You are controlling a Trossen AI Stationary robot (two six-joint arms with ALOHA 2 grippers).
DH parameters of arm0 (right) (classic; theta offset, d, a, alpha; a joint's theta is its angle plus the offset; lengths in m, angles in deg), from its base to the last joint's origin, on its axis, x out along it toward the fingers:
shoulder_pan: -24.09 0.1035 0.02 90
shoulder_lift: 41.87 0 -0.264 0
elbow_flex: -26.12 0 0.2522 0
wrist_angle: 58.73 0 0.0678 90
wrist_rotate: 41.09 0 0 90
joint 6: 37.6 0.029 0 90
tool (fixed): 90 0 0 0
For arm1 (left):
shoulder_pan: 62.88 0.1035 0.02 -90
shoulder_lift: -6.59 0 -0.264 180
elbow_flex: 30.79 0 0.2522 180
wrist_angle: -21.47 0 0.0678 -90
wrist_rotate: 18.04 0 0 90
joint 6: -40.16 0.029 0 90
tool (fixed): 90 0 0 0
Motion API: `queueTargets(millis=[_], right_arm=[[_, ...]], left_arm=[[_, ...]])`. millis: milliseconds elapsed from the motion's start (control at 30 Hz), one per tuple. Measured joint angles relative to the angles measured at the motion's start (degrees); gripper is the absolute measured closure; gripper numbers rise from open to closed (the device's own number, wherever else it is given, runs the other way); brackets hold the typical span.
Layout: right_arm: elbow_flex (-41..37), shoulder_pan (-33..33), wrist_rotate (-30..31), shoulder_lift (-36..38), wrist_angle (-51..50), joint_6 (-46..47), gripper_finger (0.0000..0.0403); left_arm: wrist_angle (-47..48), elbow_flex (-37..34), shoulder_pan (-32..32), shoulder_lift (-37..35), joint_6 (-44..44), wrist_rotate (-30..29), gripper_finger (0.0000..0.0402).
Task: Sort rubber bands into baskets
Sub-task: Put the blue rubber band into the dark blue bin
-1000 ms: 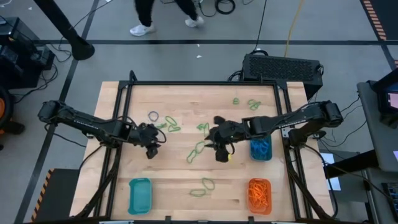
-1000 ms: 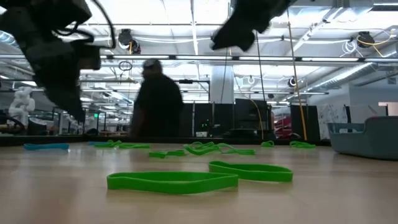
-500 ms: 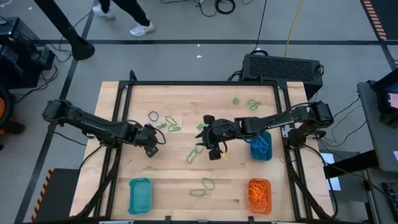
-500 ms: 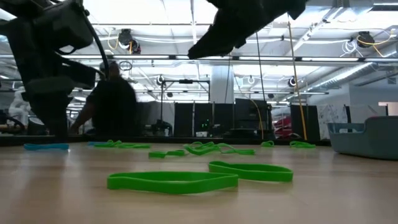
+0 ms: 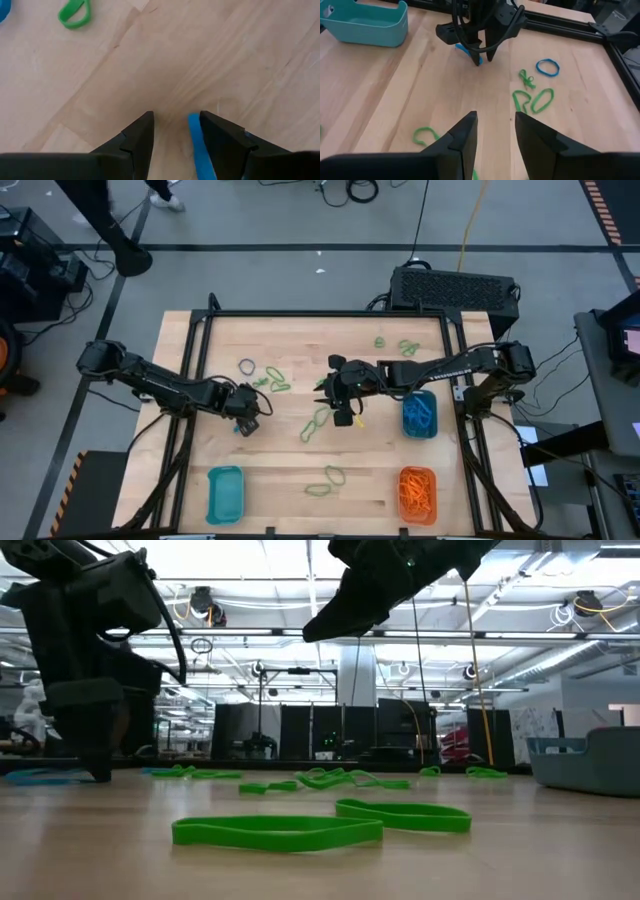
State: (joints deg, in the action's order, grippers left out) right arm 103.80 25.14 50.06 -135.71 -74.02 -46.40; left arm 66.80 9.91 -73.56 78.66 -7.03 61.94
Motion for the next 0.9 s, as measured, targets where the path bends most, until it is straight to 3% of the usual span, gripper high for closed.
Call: queueTargets(millis=[267,533,733,900], right_arm=[[0.0,0.0,0.0,0.0,-0.1,1.7,0.0277],[0.0,0.1,0.0,0.0,0.1,2.2,0.0277],[0.0,0.2,-0.1,-1.0,3.1,3.8,0.0277],[0.0,0.2,-5.9,-4.5,7.7,3.2,0.0277]], left_arm=[[-0.5,0.0,-1.7,0.6,-0.1,-0.1,0.0254],[-2.7,-0.1,-3.4,0.5,2.6,-0.8,0.0388],[-9.1,1.9,-5.1,-2.6,10.4,-4.3,0.0394],[-17.8,4.1,-6.0,-8.2,19.9,-9.3,0.0398]])
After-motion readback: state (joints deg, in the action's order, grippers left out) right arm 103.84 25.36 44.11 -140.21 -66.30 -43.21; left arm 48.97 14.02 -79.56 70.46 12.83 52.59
